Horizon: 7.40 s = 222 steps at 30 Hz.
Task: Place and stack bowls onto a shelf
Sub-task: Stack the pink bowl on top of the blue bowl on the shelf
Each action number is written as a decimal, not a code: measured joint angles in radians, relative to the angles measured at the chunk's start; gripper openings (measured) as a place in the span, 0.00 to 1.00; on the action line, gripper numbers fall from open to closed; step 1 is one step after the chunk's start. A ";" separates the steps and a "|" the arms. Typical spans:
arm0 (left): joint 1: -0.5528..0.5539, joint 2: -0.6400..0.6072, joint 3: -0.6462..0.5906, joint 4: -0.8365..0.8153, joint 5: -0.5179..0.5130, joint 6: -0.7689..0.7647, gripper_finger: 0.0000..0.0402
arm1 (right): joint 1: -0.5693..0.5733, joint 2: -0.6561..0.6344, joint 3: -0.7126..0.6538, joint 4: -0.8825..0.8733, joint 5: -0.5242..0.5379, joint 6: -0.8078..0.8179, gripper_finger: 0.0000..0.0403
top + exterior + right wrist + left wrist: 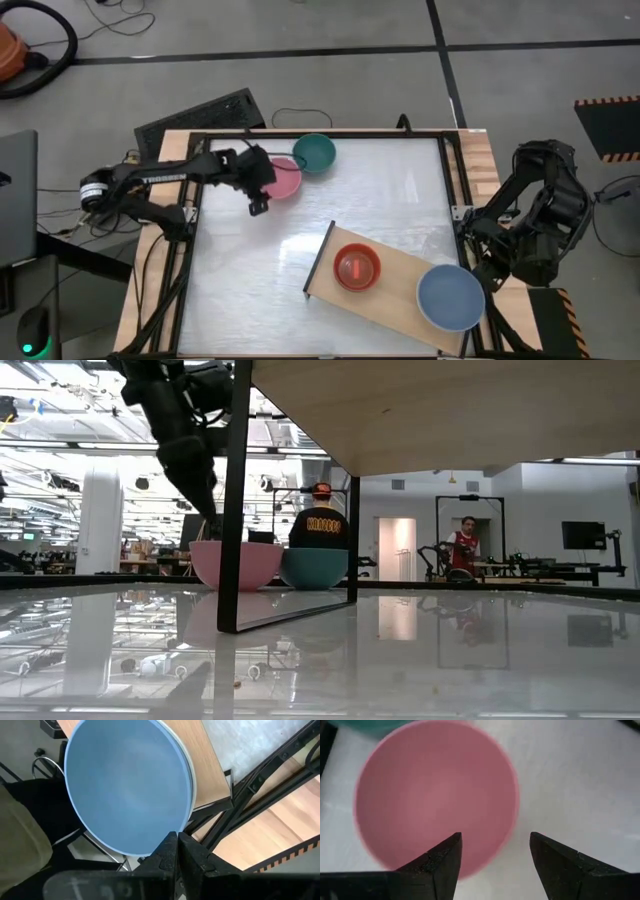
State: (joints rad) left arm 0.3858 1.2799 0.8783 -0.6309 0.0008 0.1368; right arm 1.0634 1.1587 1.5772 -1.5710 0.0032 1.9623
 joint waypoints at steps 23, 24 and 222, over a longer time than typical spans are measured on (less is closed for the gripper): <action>-0.093 0.275 -0.002 0.062 -0.120 0.126 0.12 | 0.000 0.019 0.000 0.000 0.067 -0.010 0.10; -0.095 0.270 -0.002 0.061 -0.119 0.114 0.06 | 0.000 0.023 0.000 0.000 0.100 -0.011 0.10; 0.122 0.002 0.503 0.310 0.875 -0.322 0.66 | -0.227 0.377 0.513 0.001 -0.126 -0.487 0.37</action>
State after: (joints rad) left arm 0.5076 1.2819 1.3811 -0.3207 0.8753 -0.1856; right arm 0.8367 1.5356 2.0899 -1.5699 -0.1223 1.4752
